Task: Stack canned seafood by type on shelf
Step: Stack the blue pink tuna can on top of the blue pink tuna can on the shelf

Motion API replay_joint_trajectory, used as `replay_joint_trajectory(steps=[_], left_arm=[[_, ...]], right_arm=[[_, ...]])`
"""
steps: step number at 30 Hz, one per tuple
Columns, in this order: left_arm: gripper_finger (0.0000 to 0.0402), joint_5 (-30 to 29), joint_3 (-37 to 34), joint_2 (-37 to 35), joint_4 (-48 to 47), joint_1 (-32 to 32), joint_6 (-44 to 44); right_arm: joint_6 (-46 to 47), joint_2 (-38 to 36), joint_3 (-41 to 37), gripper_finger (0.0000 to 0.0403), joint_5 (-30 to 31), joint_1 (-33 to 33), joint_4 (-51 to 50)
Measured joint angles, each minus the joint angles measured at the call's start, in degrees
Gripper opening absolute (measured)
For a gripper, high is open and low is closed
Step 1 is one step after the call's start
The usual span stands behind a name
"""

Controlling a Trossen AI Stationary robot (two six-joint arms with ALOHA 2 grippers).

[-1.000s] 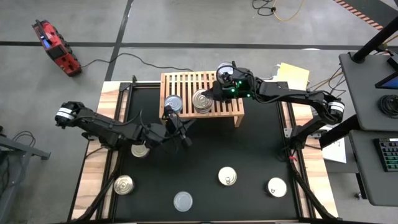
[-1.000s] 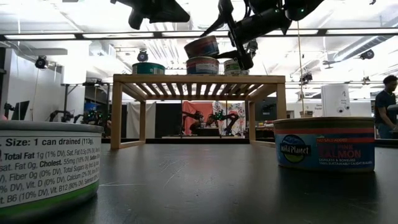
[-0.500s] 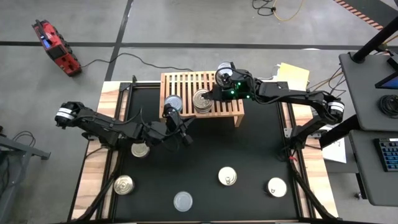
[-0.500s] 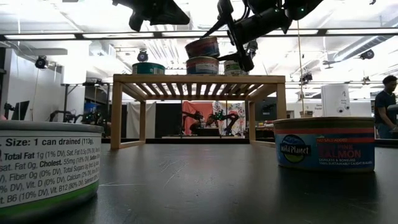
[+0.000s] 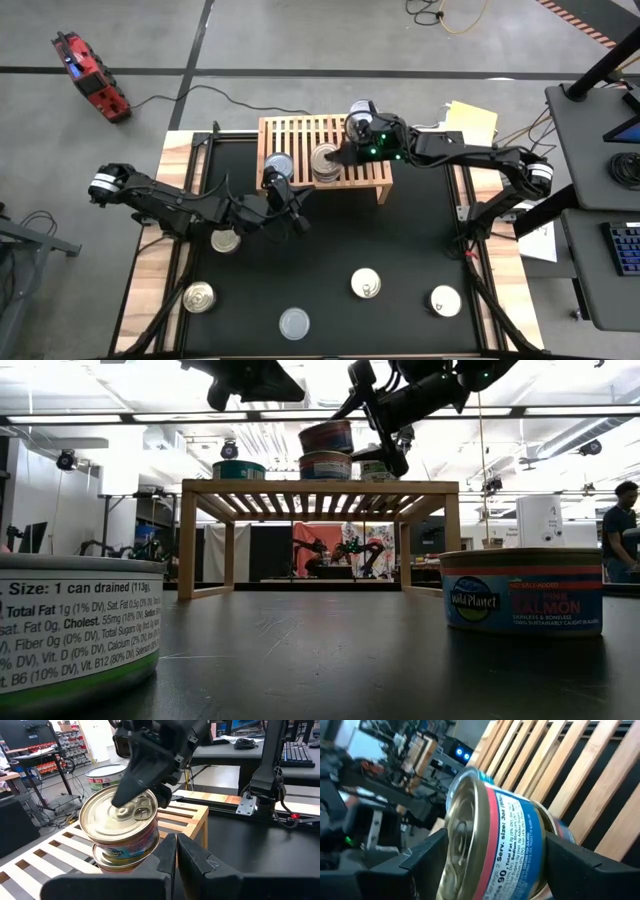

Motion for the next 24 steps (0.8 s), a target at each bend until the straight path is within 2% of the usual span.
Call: replay_joint_trajectory(steps=[9,17,24], left_arm=[[0.0,0.0,-0.02,0.0,-0.57,0.0,-0.18],[0.0,0.0,-0.02,0.0,-0.92,0.0,-0.18],[0.0,0.0,-0.02,0.0,-1.71,0.08,-0.19]], right_arm=[[-6.2,0.03,0.0,0.029,2.96,0.26,-0.71],[-10.84,0.03,0.0,0.0302,3.16,0.38,-0.79],[-16.64,0.03,0.0,0.0296,4.17,0.49,-0.57]])
